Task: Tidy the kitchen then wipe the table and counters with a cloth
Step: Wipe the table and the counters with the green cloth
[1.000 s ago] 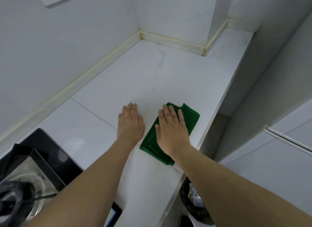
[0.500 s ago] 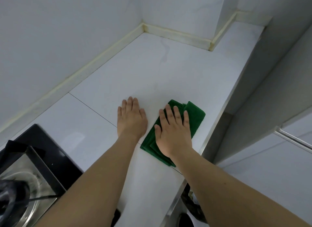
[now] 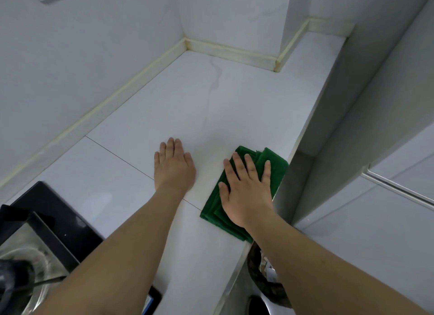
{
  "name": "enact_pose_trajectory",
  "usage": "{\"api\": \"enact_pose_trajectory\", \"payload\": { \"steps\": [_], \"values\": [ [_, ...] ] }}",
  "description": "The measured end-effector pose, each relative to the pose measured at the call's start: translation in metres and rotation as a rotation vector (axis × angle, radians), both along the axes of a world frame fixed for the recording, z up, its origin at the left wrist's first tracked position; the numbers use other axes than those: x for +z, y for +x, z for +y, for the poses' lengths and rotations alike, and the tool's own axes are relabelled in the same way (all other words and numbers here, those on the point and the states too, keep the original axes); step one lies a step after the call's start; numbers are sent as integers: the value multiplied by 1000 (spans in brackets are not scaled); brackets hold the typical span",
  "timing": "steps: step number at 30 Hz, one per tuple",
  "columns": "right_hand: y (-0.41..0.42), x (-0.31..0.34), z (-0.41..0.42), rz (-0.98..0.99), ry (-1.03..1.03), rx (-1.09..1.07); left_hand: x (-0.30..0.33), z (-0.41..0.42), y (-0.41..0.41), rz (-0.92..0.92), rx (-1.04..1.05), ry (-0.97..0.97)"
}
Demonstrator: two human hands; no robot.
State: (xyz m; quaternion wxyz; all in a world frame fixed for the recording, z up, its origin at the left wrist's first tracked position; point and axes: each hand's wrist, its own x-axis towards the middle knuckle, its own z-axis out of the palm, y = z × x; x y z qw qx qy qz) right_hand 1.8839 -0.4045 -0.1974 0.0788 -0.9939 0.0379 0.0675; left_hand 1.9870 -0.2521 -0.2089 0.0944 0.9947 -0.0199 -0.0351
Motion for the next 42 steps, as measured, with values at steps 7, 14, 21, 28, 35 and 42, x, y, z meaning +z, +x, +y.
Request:
{"api": "enact_pose_trajectory", "payload": {
  "steps": [7, 14, 21, 28, 35, 42],
  "values": [
    [38, -1, -38, -15, -28, 11, 8, -6, 7, -27, -45, 236],
    [62, -2, -56, -28, -13, 6, 24, -44, 38, -47, -69, 189],
    [107, -5, -99, -39, -29, -21, 14, -98, 74, -35, -139, 84],
    [150, -5, -141, -55, -41, -33, 13, -145, 115, -12, -182, 27],
    [197, -6, -191, -43, -48, -75, 12, -184, 152, 16, -193, -18],
    [229, -8, -215, -57, -56, -213, 14, -199, 190, 33, -182, 15]
  ]
}}
